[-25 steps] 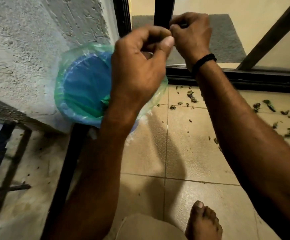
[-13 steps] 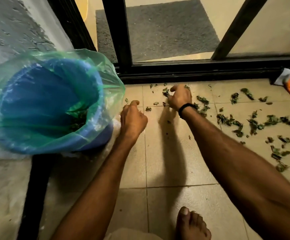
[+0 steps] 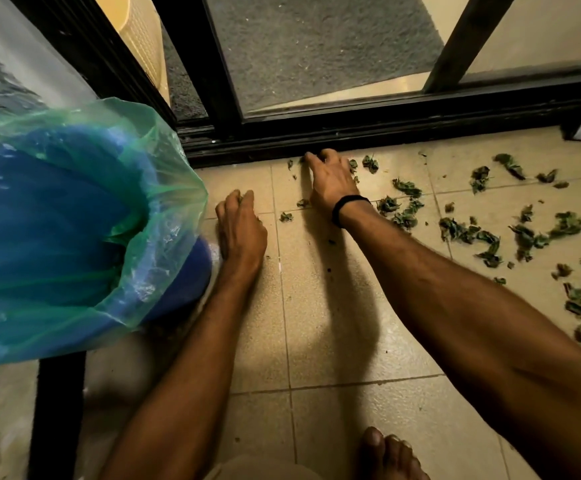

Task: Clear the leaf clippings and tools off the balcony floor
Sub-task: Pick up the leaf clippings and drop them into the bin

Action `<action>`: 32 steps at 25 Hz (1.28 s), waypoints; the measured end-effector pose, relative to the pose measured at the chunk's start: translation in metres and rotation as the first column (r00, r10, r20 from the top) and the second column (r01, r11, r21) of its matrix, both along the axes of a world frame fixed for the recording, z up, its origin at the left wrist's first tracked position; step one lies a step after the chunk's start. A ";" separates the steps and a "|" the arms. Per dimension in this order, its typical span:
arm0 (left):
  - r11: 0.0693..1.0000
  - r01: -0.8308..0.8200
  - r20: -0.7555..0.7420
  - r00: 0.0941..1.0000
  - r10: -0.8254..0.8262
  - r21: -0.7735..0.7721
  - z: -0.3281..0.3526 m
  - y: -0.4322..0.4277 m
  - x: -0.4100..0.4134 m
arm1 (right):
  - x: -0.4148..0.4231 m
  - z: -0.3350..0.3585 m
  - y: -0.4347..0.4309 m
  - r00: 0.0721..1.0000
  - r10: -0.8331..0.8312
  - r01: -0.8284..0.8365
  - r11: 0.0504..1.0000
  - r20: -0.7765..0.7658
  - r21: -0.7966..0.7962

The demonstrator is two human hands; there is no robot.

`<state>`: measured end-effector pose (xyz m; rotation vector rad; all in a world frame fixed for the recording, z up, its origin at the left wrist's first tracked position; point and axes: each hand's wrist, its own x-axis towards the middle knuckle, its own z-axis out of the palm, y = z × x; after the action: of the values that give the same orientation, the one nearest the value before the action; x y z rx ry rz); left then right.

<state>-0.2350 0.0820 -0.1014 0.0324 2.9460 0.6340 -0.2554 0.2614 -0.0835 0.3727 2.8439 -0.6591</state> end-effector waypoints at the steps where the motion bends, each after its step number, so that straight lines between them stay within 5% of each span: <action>1: 0.999 0.020 -0.033 0.999 -0.019 0.038 -0.001 0.002 0.012 | -0.004 -0.001 -0.002 0.999 0.035 -0.035 0.999 0.011 0.015; 6: 0.991 0.075 -0.172 0.984 -0.055 0.112 -0.014 0.005 0.040 | -0.015 -0.004 -0.022 0.981 0.193 -0.191 0.979 -0.023 0.074; 12: 0.979 0.064 -0.170 0.985 -0.031 0.195 -0.015 0.018 0.032 | 0.023 0.002 -0.022 0.975 0.141 -0.114 0.982 -0.175 0.154; 16: 0.976 0.188 -0.160 0.973 -0.168 0.113 -0.015 0.035 0.036 | 0.029 0.013 0.029 0.957 -0.159 0.181 0.981 -0.244 0.070; 19: 0.972 0.183 -0.111 0.980 -0.168 0.146 -0.016 0.039 0.038 | 0.016 0.012 0.059 0.960 -0.272 0.276 0.959 -0.070 0.060; 28: 0.956 0.248 0.007 0.968 -0.252 0.158 -0.005 0.062 0.015 | 0.028 0.008 0.029 0.978 0.207 -0.209 0.977 0.036 0.036; 32: 0.945 0.301 0.079 0.947 -0.312 0.129 -0.002 0.068 0.008 | 0.050 -0.001 0.019 0.983 0.155 -0.145 0.984 -0.101 0.105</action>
<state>-0.2274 0.1504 -0.1032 0.4490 2.7225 0.7324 -0.2056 0.2801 -0.0847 0.1378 2.9785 -0.5278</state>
